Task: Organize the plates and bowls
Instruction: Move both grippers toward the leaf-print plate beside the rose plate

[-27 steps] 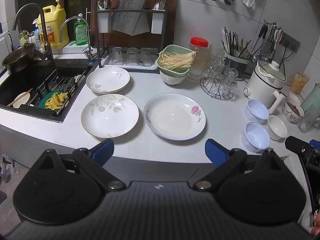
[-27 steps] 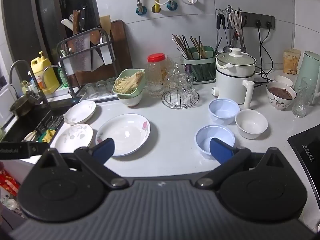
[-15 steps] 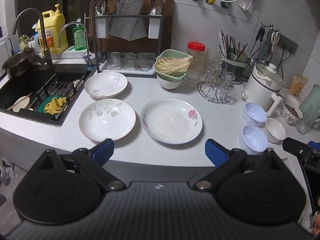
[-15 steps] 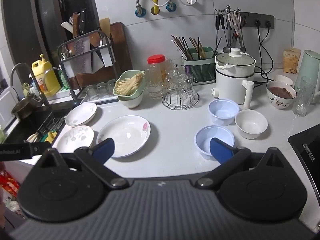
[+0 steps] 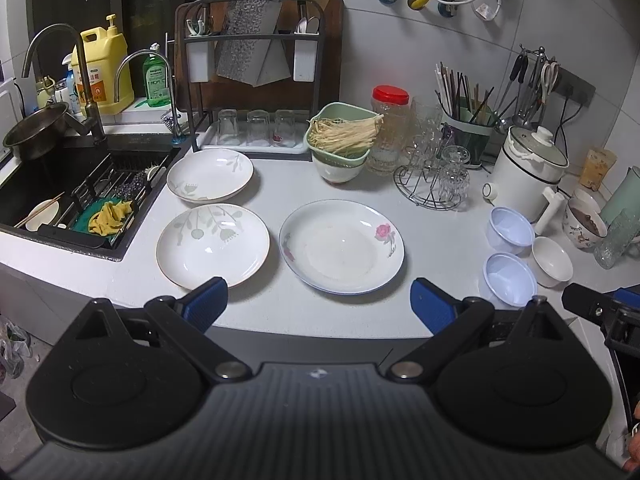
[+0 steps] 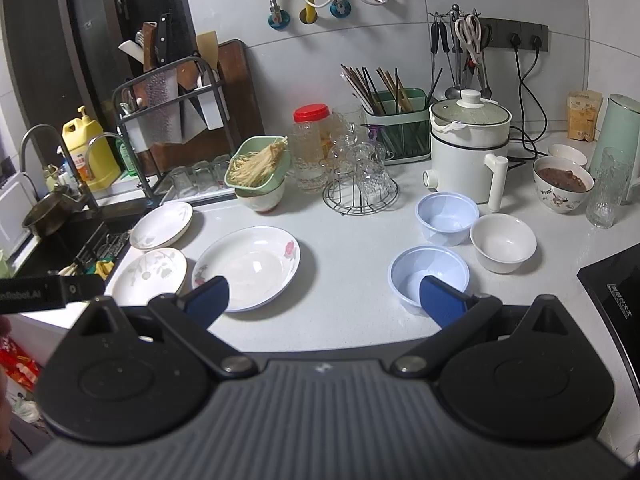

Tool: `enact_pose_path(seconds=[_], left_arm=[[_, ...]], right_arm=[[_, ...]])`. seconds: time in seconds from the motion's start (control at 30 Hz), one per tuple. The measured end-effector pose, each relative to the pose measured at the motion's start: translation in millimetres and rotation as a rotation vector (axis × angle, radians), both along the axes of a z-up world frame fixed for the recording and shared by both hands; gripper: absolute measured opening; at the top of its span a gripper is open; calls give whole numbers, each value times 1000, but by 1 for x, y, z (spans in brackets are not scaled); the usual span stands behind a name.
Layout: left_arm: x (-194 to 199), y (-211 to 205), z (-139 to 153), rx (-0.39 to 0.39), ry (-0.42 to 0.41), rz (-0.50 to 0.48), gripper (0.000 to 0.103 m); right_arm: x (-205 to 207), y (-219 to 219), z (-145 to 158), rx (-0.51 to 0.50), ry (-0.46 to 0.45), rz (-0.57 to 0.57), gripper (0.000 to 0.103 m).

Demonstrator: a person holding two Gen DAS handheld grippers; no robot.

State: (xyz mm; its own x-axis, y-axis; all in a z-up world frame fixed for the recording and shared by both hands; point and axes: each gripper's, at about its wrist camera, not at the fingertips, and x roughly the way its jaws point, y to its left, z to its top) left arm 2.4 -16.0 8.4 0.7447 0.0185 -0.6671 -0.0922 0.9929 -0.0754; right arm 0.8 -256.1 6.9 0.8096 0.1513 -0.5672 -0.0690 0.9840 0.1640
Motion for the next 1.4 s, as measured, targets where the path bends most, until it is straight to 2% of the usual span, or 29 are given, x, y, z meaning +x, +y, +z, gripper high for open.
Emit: enact_pose_path(seconds=[0.63, 1.4], left_arm=[[-5, 1, 1, 19, -11, -1, 100], [-9, -3, -4, 1, 3, 19, 100]], right_arm=[[-2, -7, -5, 5, -2, -11, 103], [-3, -8, -7, 3, 8, -7, 103]])
